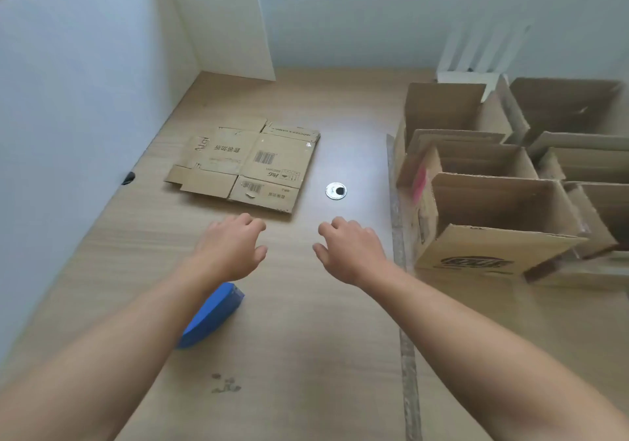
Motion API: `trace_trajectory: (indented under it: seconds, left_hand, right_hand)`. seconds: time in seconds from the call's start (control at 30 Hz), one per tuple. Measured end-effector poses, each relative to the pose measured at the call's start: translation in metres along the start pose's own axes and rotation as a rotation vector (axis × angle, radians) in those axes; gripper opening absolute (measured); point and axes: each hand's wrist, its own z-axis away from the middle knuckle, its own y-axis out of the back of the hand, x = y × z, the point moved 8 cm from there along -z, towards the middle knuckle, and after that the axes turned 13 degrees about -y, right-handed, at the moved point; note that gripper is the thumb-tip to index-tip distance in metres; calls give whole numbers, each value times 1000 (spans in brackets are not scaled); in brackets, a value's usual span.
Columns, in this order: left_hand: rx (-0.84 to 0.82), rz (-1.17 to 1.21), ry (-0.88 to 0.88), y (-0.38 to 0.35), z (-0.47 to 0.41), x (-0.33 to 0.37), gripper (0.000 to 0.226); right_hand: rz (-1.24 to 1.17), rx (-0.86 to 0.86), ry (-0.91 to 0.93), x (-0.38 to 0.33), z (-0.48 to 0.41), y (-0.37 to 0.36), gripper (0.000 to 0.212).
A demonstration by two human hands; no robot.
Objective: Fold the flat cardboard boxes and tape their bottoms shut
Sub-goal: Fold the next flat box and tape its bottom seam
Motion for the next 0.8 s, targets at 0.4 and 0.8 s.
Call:
trace_trajectory:
  seconds: [0.4, 0.8]
  left_hand:
    - [-42, 37, 28, -13, -58, -202, 41]
    - [138, 608, 240, -62, -144, -295, 64]
  right_hand:
    - [-89, -122, -288, -102, -140, -49, 37]
    - [-844, -34, -911, -50, -212, -86, 72]
